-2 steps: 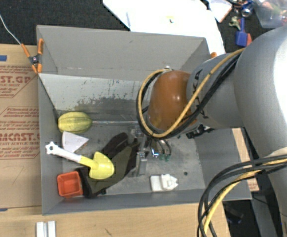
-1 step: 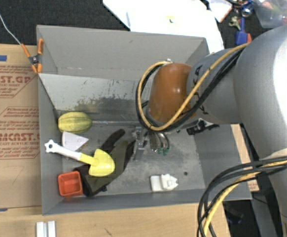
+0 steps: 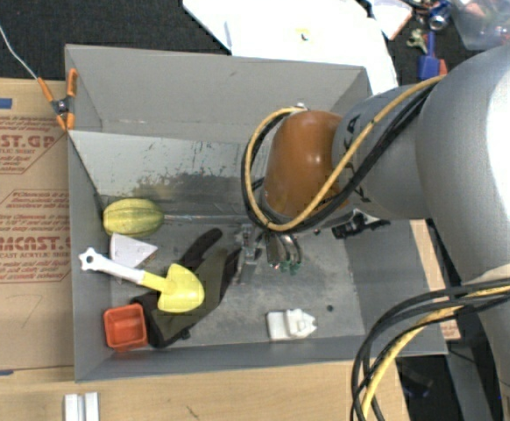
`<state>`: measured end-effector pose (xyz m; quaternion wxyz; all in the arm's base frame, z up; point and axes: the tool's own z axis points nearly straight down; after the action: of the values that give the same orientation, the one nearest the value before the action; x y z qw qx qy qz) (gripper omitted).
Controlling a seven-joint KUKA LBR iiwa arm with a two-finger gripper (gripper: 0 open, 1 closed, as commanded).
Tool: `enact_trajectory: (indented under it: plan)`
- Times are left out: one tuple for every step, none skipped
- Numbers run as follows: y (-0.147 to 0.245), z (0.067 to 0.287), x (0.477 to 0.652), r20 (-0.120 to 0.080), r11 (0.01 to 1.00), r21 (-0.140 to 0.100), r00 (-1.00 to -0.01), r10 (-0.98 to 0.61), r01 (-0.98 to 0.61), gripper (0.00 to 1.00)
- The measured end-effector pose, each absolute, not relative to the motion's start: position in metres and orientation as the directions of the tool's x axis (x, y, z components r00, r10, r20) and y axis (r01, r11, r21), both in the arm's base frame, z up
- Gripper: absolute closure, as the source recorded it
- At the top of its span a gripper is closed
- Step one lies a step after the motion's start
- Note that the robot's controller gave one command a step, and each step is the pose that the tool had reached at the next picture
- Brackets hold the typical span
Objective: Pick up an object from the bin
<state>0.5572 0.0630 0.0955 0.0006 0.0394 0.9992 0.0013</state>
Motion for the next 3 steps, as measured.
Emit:
enact_trajectory:
  plan:
    - [0.0707, 0.0705, 0.5633, -0.001, 0.996, 0.004, -0.996, 0.088, 0.088, 1.00]
    - [0.0707, 0.0705, 0.5633, -0.001, 0.996, 0.004, -0.996, 0.088, 0.088, 1.00]
    - [0.0786, 0.0707, 0.5707, -0.003, 0.994, 0.004, -0.994, 0.113, 0.113, 1.00]
